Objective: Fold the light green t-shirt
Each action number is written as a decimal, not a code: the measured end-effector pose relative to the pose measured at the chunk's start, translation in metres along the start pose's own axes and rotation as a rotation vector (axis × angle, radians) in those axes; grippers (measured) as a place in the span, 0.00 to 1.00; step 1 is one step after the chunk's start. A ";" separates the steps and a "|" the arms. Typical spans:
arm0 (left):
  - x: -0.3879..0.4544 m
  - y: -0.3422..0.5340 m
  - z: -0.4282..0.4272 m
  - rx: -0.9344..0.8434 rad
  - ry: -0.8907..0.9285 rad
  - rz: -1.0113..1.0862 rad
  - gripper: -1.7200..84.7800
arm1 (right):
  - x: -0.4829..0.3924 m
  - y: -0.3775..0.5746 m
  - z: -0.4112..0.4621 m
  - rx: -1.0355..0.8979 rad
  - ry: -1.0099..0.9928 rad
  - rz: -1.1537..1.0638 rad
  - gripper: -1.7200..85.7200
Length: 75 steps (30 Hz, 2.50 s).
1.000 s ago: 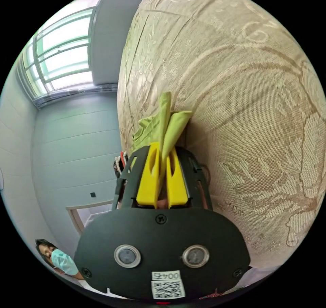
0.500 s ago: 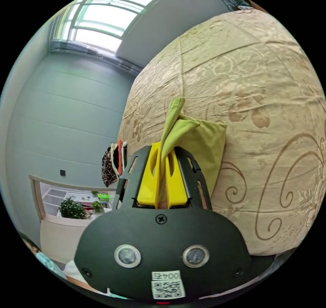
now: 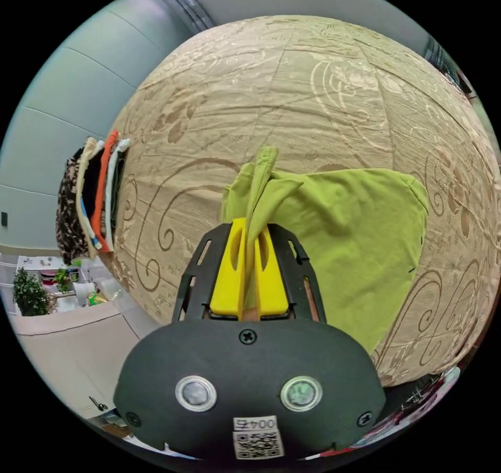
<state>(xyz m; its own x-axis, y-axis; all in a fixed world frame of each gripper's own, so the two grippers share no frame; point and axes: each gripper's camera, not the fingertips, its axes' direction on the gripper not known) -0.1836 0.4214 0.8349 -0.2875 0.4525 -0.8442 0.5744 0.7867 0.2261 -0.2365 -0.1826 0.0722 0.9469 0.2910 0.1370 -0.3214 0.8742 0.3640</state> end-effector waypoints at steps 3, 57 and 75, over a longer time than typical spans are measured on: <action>0.018 -0.016 -0.015 -0.009 0.024 -0.015 0.04 | -0.035 -0.006 0.006 -0.023 0.096 -0.057 0.09; 0.224 -0.064 -0.075 0.012 -0.093 -0.146 0.11 | 0.402 0.389 0.026 0.500 -0.899 0.305 0.16; 0.228 -0.059 -0.113 0.010 -0.097 -0.175 0.11 | 0.397 0.416 0.083 0.326 -1.050 0.215 0.12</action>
<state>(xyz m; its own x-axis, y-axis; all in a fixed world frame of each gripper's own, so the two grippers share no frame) -0.3698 0.5257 0.6842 -0.3085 0.2666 -0.9131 0.5300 0.8453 0.0677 0.0043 0.2645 0.3545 0.4394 -0.1828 0.8795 -0.6112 0.6567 0.4418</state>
